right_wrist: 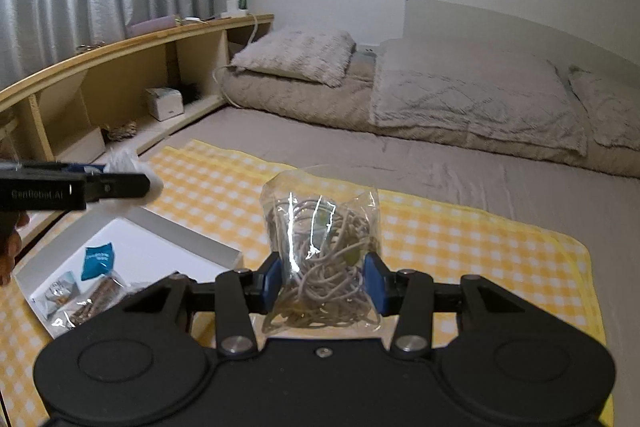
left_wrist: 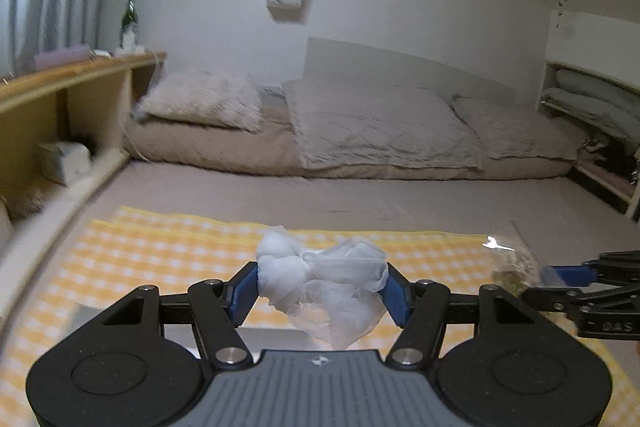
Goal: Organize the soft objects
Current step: 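Lift the cotton ball and rubber-band bag and carry both toward the white box, then lower both items into the white box and open both tools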
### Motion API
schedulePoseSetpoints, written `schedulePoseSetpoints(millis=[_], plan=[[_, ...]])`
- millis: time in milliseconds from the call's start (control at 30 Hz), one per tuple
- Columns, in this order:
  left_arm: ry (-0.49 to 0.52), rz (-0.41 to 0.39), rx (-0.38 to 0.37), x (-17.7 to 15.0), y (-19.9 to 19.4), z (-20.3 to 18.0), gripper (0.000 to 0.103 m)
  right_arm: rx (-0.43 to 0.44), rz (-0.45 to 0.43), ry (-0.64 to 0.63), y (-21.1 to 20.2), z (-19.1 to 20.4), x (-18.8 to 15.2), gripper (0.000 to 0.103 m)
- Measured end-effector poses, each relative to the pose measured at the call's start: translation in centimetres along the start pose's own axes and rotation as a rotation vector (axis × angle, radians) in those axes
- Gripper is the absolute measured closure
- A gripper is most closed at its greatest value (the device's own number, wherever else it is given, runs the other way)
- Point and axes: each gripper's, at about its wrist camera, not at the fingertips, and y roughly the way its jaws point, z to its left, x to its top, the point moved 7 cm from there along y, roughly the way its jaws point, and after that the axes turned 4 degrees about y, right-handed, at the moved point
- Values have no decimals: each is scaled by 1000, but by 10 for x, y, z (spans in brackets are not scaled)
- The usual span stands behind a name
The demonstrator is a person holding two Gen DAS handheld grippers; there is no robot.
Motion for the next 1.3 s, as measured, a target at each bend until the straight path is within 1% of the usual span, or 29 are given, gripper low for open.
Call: schedulePoseSetpoints(millis=[100,200,367,567,700,800,1000,1100,1167,1300], plan=[[14,2,32,6,-1,24,39,12,-5,-28,5,10,2,58],[28,12,58,4,2,47,39,17,-4,-68,13,21,3,58],[18,65,102,-17,17,93,39,32,10,-145,30,44,-3,58],[-29,148,148,-46,40,143,39,61,16,-296,53,84,-7,58],[-48,197,157,-60,55,169,39,94,23,-407,69,118,-9,58],[-79,232,149,-71,66,182,39,138,35,-546,83,152,-17,58],[-121,280,127,-87,86,193,38,238,61,-715,113,209,-30,58],[-138,279,124,-89,91,198,38,273,75,-780,129,231,-35,58],[-166,269,145,-88,94,205,38,292,84,-831,139,243,-39,58],[-213,262,164,-89,99,220,38,300,85,-957,158,263,-47,58]])
